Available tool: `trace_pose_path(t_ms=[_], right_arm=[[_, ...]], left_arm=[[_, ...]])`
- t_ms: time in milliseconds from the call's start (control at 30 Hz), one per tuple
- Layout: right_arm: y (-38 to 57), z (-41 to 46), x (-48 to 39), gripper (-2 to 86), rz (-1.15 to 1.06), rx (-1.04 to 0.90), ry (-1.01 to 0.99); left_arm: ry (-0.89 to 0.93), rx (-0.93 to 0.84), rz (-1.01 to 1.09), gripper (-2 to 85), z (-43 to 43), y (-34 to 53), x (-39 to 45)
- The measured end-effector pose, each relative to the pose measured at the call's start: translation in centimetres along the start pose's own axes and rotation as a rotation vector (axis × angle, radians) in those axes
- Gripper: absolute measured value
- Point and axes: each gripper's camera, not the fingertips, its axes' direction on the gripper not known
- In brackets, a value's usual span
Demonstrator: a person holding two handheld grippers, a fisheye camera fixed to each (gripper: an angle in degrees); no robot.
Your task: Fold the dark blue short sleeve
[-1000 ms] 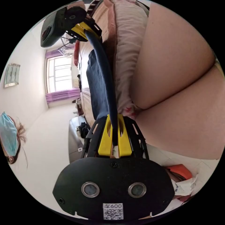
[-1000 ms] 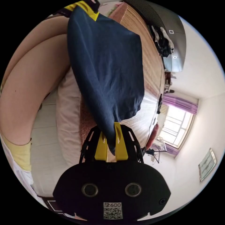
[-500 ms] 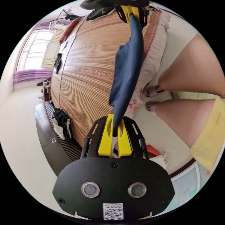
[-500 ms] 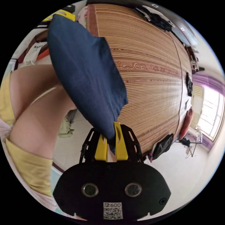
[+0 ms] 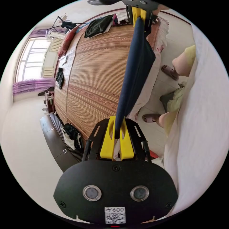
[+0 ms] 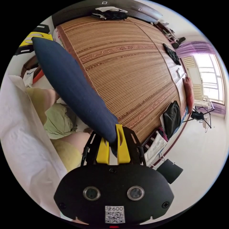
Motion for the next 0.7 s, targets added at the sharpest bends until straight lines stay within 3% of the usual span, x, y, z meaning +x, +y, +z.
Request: trace_pose_path(t_ms=[133, 267, 400, 567, 700], right_arm=[[10.4, 3.8, 4.7, -0.6, -0.08, 0.042, 0.035], [21.0, 4.4, 9.3, -0.6, 0.006, -0.016, -0.042], [27.7, 5.3, 12.2, -0.6, 0.046, -0.071, -0.084], [31.9, 9.0, 18.2, -0.6, 0.139, -0.19, -0.193], [33.3, 9.3, 24.3, -0.6, 0.197, -0.167, -0.169]], left_arm=[[-0.018, -0.071, -0.012, 0.7, -8.5, -11.7, 7.0], [-0.049, -0.038, 0.069, 0.8, -16.4, -19.2, 10.9], [0.051, 0.017, 0.104, 0.7, -23.2, -26.4, 11.0], [0.085, 0.053, 0.167, 0.5, -25.5, -33.9, 10.0], [0.089, 0.108, 0.103, 0.2, -28.4, -39.0, 4.6]])
